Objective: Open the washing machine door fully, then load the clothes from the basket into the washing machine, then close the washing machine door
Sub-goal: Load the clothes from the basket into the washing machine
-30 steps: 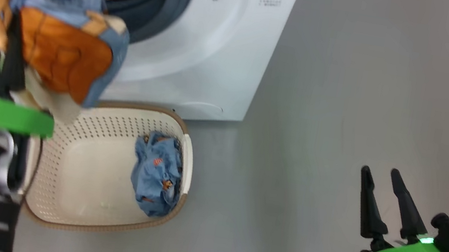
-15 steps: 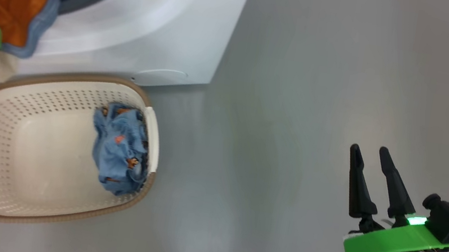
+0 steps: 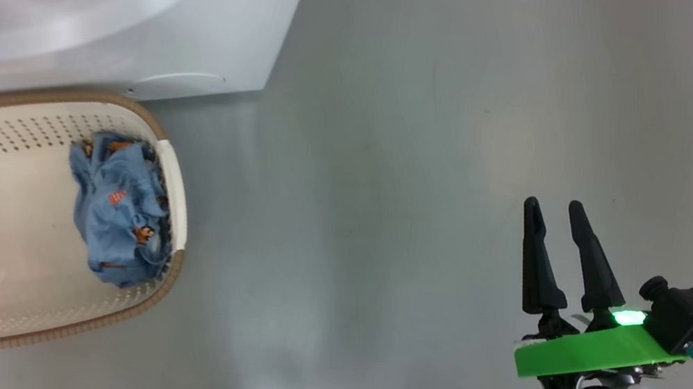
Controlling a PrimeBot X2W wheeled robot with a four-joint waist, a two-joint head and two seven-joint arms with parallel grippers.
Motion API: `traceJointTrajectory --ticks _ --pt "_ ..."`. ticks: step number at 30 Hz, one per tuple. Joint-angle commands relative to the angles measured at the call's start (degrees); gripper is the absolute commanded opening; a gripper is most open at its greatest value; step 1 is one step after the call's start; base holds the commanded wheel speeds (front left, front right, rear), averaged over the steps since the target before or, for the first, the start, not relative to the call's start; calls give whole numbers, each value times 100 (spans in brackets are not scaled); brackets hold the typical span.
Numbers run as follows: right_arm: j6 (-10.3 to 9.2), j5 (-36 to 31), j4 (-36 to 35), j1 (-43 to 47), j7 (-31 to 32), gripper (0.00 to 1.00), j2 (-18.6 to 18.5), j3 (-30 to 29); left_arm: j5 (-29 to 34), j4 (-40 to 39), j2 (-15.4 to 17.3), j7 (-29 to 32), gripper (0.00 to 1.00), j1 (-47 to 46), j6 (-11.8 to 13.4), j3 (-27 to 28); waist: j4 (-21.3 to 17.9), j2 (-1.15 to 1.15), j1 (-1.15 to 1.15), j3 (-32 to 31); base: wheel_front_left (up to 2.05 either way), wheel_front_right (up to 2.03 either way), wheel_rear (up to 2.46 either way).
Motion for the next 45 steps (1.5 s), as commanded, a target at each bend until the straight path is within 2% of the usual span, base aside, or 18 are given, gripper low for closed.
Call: traceJointTrajectory --ticks 1,8,12,13,14,15,16,26,36,45 --pt "8 32 -146 -21 -27 100 16 131 106 -345 292 -37 0 -199 16 51 -84 0 0 102 0 0 0" --pt "8 52 -160 -91 -27 100 43 158 301 -1692 342 -37 0 -169 23 211 -139 0 0 212 0 0 0" --pt "8 68 -169 -103 -27 100 51 188 273 -1655 330 -37 0 145 13 385 -143 0 0 232 0 0 0" --pt "8 73 -169 -99 -27 100 52 200 290 -1576 336 -37 15 206 11 390 -141 0 0 233 0 0 0" --pt "8 87 -172 -95 -27 100 53 214 274 -1487 325 -37 40 251 9 426 -137 0 0 236 0 0 0" --pt "8 106 -175 -91 -27 100 54 226 252 -1378 309 -37 73 281 8 466 -129 0 0 239 0 0 0" --pt "8 123 -177 -88 -27 100 54 235 258 -1280 300 -37 100 306 8 481 -120 0 0 242 0 0 0" --pt "8 130 -161 -93 -27 100 56 251 344 -569 238 -37 100 348 -4 380 -54 0 0 194 0 0 0" --pt "8 114 -141 -103 -27 100 56 272 276 -627 134 -37 100 519 -12 371 -6 0 0 134 0 0 0" --pt "8 8 -105 -62 -27 100 56 209 111 -1019 -159 -37 100 1167 -15 541 117 0 0 -92 0 0 0"
